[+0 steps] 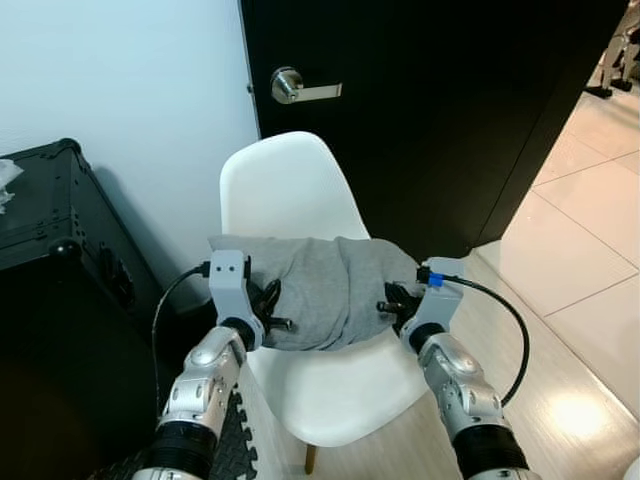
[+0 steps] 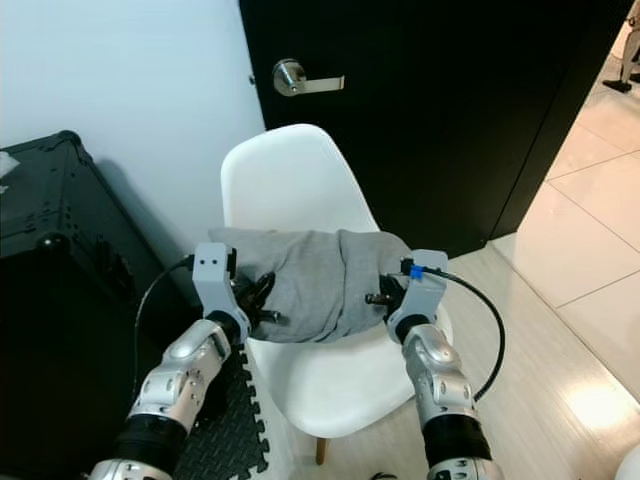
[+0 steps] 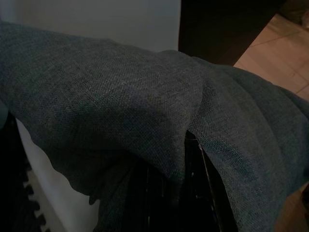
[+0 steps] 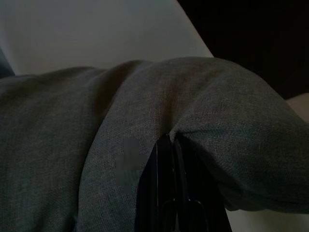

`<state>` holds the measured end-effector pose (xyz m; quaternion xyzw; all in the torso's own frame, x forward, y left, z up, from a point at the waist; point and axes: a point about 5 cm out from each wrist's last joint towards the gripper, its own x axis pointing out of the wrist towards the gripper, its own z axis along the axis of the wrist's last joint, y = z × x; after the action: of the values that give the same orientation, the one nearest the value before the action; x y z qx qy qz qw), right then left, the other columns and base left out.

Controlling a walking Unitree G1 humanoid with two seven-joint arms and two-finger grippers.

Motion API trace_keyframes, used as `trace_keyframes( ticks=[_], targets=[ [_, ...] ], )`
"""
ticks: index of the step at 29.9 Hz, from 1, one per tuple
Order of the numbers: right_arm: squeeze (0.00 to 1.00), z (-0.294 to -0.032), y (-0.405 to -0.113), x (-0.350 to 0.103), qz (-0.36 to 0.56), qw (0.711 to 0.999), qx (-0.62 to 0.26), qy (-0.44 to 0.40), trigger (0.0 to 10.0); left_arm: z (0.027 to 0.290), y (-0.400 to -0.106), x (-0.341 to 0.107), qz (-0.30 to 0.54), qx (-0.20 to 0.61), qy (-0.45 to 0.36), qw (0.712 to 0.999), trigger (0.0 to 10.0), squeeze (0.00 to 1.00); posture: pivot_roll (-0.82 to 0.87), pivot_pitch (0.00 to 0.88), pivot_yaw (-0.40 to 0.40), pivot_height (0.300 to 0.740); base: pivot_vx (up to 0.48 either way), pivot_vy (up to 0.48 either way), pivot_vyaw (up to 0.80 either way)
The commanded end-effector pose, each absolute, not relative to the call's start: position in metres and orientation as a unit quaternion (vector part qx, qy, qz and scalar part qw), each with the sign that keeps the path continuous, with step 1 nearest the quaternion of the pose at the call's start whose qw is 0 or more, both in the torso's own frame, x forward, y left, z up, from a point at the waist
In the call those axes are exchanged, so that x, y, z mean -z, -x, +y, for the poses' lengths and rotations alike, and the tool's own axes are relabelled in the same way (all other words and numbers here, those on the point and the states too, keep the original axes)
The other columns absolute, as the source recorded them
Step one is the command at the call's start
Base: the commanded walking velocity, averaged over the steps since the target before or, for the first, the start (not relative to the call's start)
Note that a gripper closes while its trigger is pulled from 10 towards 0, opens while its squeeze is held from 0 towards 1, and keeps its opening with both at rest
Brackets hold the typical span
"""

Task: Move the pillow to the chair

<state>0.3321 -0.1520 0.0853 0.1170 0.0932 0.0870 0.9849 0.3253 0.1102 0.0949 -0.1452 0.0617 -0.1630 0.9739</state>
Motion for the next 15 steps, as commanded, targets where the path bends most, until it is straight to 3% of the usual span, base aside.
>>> trace_keyframes(
  ticks=[1, 15],
  targets=[
    [0.00, -0.134, -0.335, -0.088, 0.094, 0.982, -0.122, -0.112, 10.0, 0.107, -0.327, -0.099, 0.046, 0.176, 0.139, 0.973, 10.0, 0.00, -0.03, 0.158, 0.048, 0.731, 0.000, 0.000, 0.00],
    [0.00, -0.139, -0.337, -0.093, 0.087, 0.984, -0.115, -0.108, 10.0, 0.102, -0.331, -0.113, 0.007, 0.194, 0.162, 0.967, 10.0, 0.00, -0.04, 0.179, 0.042, 0.671, 0.000, 0.000, 0.00]
  ],
)
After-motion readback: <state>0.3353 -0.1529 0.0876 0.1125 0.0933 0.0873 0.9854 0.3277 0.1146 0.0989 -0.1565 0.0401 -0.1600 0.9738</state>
